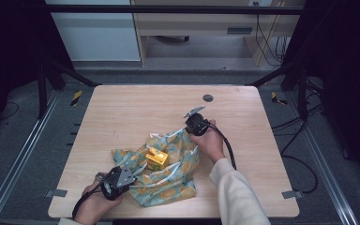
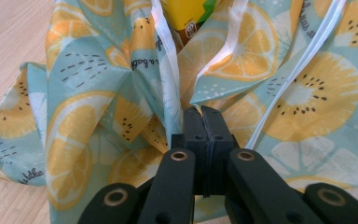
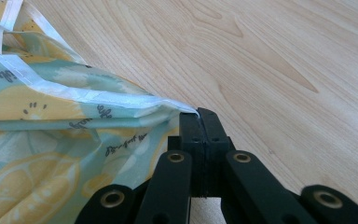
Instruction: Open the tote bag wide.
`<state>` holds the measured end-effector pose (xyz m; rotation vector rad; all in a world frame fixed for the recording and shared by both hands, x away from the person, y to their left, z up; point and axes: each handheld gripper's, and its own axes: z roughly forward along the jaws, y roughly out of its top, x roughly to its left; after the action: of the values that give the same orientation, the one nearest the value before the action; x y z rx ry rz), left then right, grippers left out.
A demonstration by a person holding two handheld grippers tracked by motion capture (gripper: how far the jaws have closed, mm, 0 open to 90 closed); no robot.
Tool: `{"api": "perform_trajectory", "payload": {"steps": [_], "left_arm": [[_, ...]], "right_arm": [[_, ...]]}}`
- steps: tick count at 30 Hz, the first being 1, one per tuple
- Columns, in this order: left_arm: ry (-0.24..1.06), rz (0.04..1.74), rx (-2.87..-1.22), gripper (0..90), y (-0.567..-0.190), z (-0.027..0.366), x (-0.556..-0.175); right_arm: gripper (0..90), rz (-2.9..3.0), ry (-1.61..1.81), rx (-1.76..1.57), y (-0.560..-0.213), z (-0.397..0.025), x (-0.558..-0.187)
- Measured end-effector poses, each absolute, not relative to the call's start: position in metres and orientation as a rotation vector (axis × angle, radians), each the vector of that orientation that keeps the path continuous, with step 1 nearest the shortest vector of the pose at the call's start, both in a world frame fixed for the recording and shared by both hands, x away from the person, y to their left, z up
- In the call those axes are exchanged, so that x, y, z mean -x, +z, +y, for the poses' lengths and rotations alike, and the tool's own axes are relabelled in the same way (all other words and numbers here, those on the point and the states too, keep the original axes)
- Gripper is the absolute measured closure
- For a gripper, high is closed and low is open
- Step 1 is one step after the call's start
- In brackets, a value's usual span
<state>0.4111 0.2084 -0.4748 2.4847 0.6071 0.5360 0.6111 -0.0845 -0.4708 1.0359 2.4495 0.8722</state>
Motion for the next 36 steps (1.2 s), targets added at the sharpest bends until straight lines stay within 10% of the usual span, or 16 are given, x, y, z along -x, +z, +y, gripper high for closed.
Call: {"api": "perform_trajectory", "payload": {"steps": [9,22,36], "left_arm": [[0.543,0.627,-2.453,88.6,-0.473,0.211,-0.411],[0.609,0.625,-2.286,58.1,-0.46,0.212,-0.407],[0.611,0.641,-2.249,56.6,-0.457,0.214,-0.407]], "right_arm": [[80.0,2.454,0.897,-1.004,-0.458,-0.09,-0.604],[40.0,2.398,0.94,-0.861,-0.41,-0.096,-0.573],[40.0,2.33,0.934,-0.869,-0.401,-0.096,-0.578]]}}
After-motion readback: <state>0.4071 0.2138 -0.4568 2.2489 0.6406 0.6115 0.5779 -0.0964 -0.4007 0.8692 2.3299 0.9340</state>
